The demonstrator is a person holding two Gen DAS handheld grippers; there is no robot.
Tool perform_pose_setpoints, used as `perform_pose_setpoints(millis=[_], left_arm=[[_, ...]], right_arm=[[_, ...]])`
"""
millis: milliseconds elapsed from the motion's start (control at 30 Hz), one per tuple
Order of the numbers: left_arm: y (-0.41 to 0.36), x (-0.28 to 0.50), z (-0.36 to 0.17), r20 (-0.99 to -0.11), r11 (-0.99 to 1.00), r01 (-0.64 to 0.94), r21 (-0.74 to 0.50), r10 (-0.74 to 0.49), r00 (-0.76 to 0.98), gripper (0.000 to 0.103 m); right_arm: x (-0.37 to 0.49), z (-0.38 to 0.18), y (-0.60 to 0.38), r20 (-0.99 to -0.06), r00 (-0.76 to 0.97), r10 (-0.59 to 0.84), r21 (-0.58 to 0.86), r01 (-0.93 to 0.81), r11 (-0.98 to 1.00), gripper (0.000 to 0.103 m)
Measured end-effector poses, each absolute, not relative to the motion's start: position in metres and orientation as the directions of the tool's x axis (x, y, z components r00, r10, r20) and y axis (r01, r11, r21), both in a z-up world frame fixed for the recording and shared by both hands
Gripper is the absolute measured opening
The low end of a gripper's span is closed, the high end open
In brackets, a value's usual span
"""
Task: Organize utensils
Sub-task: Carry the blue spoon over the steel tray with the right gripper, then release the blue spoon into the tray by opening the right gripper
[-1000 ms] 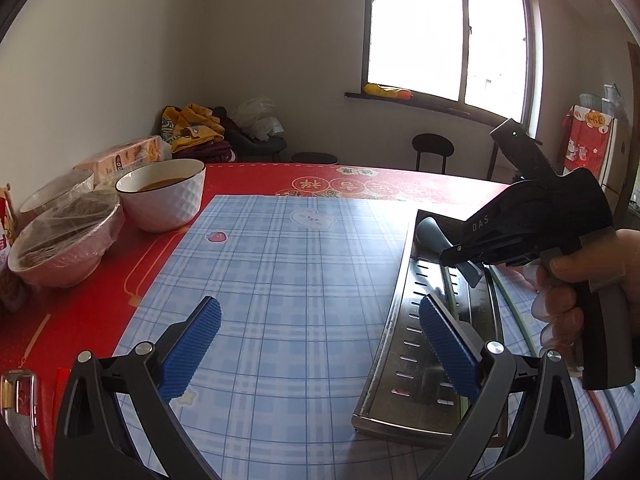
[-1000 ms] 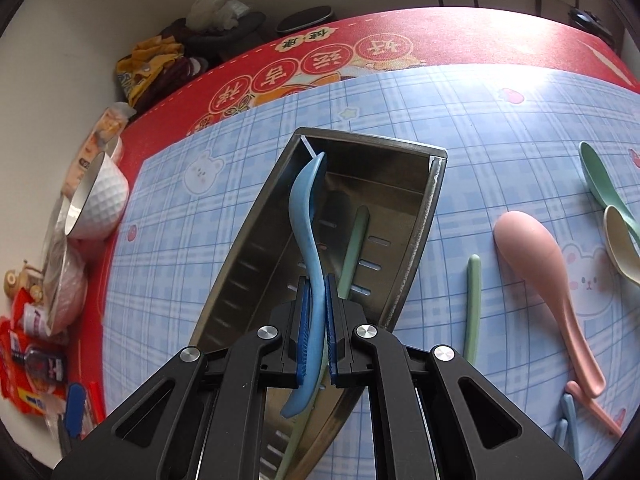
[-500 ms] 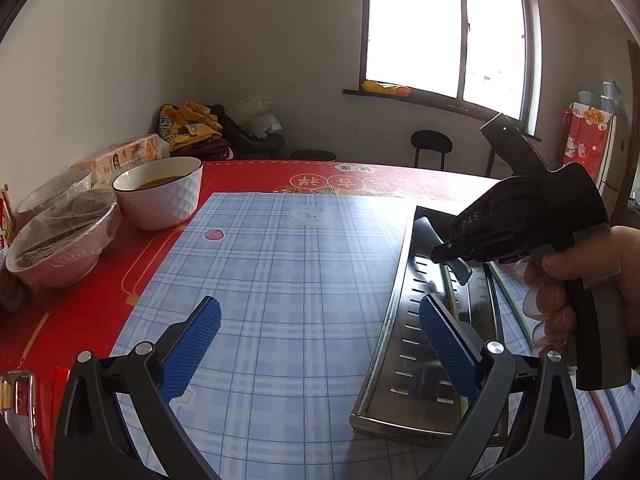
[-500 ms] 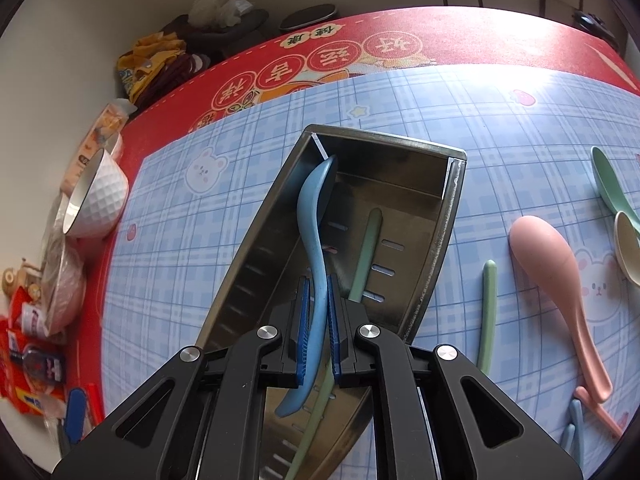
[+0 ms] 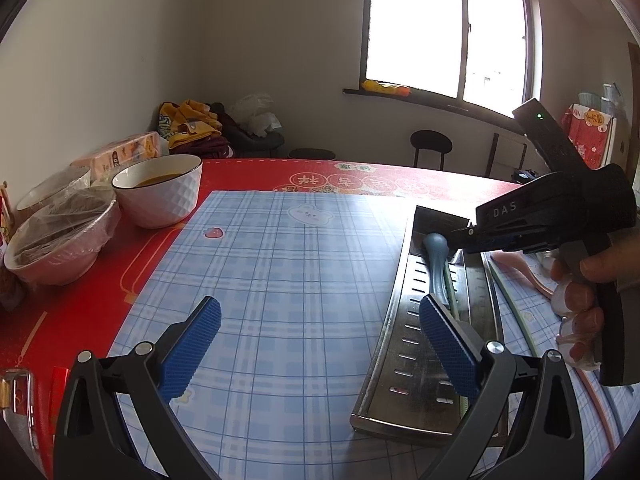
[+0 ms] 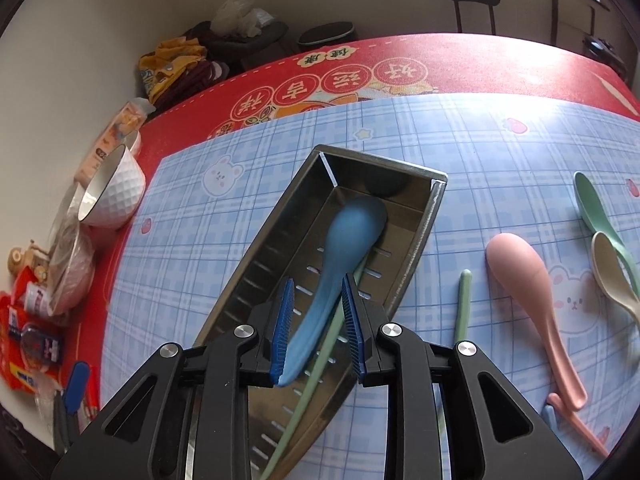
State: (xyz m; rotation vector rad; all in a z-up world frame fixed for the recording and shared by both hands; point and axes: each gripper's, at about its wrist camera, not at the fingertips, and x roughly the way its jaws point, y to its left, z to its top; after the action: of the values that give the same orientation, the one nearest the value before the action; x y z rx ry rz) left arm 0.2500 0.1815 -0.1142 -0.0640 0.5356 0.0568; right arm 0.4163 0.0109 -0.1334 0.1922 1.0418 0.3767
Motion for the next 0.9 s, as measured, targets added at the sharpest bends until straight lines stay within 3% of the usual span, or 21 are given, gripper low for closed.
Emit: perform_pose_setpoints(millis=[467, 900], left_arm=[[0.189, 0.253, -0.116, -0.526, 0.993, -0.098, -0.073, 0.045, 0.849, 0.097], [0.160, 0.246, -0.102, -0.514, 0.991, -0.125, 0.050, 0.133, 0.847, 0.097]], right_arm=[[0.319, -0.115, -0.119, -0.660, 0.698, 0.278, 0.071, -0.310, 0.948, 0.025], [0.270, -0.150, -0.222, -0.673, 0.699, 0.244, 0.140, -0.203, 0.969, 0.025]])
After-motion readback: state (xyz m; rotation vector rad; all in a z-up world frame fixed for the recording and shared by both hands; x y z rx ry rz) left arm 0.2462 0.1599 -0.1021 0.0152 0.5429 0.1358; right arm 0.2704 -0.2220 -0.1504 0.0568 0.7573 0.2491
